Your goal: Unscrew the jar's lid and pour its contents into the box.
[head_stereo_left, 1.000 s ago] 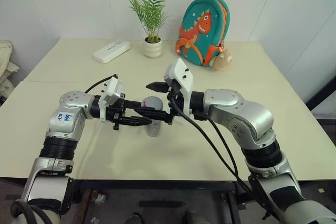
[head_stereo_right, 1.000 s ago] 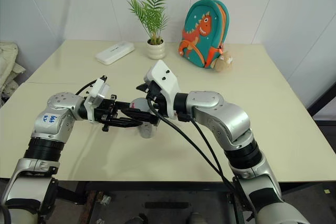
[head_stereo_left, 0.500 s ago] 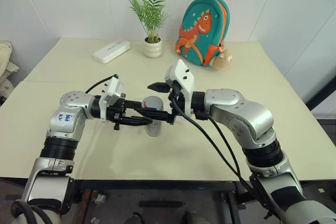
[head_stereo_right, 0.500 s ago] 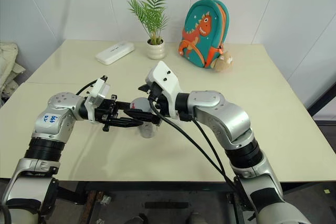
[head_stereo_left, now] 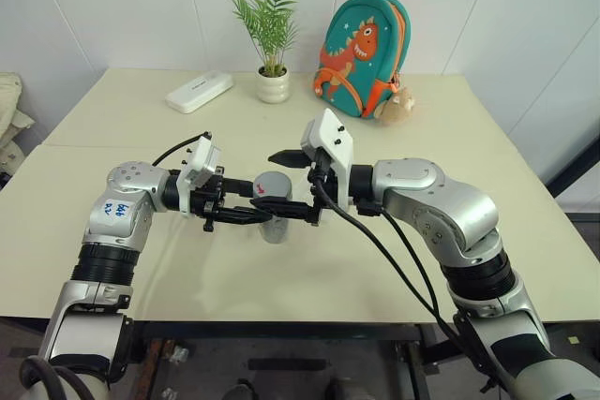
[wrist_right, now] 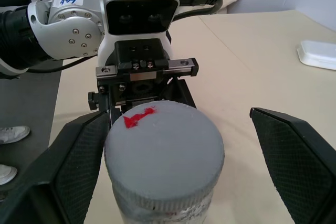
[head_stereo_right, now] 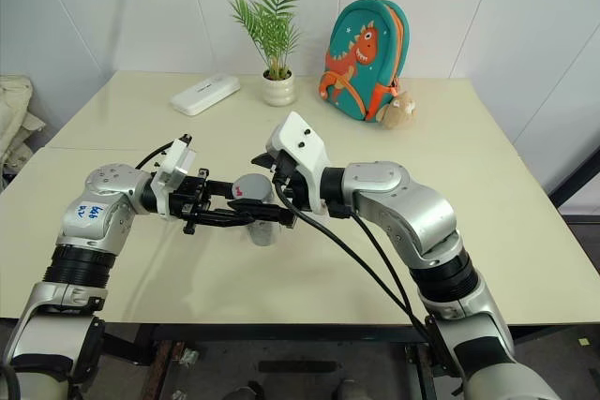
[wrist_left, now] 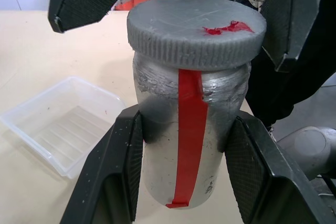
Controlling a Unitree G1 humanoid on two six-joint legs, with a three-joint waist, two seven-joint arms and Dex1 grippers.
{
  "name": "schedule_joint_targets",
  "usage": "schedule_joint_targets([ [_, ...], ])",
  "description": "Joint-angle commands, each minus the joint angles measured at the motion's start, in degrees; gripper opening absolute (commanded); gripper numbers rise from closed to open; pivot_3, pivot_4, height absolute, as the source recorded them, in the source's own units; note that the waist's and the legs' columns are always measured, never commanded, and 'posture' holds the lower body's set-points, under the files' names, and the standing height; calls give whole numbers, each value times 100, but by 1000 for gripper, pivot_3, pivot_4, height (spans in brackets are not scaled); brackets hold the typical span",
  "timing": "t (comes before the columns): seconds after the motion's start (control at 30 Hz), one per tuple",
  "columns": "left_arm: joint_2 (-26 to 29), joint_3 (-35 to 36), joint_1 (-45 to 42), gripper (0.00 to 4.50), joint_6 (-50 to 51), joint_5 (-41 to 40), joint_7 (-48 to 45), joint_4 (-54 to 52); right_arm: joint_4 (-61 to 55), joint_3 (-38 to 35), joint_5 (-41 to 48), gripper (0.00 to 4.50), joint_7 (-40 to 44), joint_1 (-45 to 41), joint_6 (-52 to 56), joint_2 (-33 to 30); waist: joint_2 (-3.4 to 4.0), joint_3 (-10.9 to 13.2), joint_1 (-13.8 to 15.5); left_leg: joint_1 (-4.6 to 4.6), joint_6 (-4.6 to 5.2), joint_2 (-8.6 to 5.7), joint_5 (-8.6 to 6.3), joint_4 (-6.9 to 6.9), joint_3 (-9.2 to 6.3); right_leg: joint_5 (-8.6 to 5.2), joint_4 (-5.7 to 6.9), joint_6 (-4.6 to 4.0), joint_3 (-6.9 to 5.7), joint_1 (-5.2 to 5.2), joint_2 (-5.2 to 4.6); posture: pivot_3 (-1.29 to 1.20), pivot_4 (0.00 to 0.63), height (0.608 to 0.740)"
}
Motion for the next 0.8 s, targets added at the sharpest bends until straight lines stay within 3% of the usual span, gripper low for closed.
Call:
schedule_joint_targets([
  [0.03,26,46,-155,1874,-78,18,2,-68,-272,-89,65,4488,60,-24,-31,-29,0,0,-1,0,0,0,0,0,0,0,0,0,0,0,0,0,150,740],
  [0.13,28,48,-155,1874,-84,20,2,-59,-272,-96,68,3891,75,-31,-29,-33,0,0,0,0,0,0,0,0,0,0,0,0,0,0,0,0,150,740],
  [0.27,28,44,-147,1874,-78,15,15,-65,-292,-117,88,2585,103,-37,-28,-44,0,0,1,0,0,0,0,0,0,0,0,0,0,0,0,0,150,740],
  [0.8,100,-131,-111,1874,297,70,-87,-73,-72,-430,123,2544,198,-395,-302,-117,0,0,0,0,0,0,0,0,0,0,0,0,0,0,0,0,150,740],
])
